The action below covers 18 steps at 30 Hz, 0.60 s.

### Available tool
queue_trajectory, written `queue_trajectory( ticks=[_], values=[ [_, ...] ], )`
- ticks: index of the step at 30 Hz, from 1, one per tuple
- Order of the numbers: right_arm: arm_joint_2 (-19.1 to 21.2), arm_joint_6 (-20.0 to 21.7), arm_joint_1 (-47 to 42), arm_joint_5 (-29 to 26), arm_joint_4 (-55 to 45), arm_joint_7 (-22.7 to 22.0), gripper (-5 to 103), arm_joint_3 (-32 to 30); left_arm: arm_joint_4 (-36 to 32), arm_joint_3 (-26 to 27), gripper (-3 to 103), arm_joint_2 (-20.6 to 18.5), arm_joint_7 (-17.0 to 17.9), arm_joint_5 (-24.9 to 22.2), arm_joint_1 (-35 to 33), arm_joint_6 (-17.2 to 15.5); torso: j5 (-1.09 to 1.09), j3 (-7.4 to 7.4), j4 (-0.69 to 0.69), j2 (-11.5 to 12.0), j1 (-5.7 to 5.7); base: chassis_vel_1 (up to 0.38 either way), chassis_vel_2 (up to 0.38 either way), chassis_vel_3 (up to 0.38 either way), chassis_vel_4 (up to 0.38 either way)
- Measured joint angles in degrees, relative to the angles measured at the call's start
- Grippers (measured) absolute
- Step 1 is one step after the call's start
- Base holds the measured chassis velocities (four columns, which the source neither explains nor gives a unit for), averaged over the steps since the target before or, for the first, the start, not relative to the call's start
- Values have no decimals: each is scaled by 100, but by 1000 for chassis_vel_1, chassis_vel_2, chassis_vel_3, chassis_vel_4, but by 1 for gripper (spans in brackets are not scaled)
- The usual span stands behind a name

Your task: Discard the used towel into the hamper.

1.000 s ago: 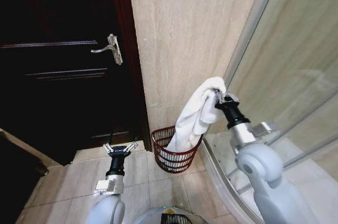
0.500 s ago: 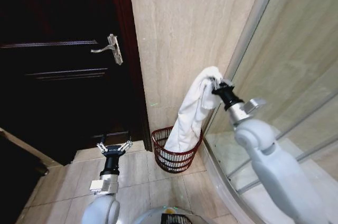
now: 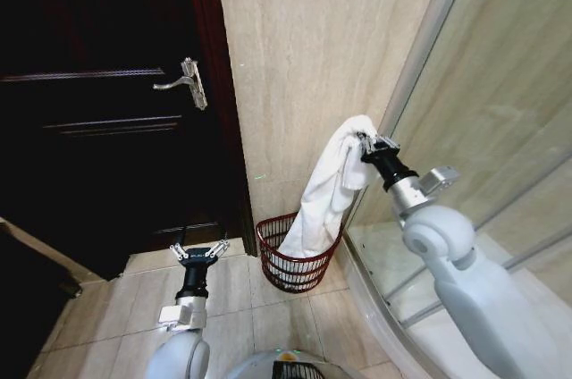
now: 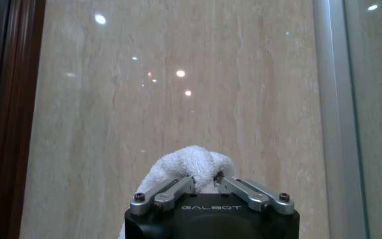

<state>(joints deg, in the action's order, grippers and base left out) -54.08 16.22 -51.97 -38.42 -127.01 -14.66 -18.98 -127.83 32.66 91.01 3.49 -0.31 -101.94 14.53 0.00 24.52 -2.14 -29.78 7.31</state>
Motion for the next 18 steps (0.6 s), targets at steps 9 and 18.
queue_trajectory(
  ticks=[9,18],
  values=[
    [-212,48,-203,300,39,7,5,20,39,10,100,-97,-2,-34,26,-18,0,1,0,-1,1,0,0,0,0],
    [-246,69,-210,349,59,6,5,20,78,4,100,-173,-7,-71,49,-26,1,1,0,-1,1,0,0,0,0]
  ],
)
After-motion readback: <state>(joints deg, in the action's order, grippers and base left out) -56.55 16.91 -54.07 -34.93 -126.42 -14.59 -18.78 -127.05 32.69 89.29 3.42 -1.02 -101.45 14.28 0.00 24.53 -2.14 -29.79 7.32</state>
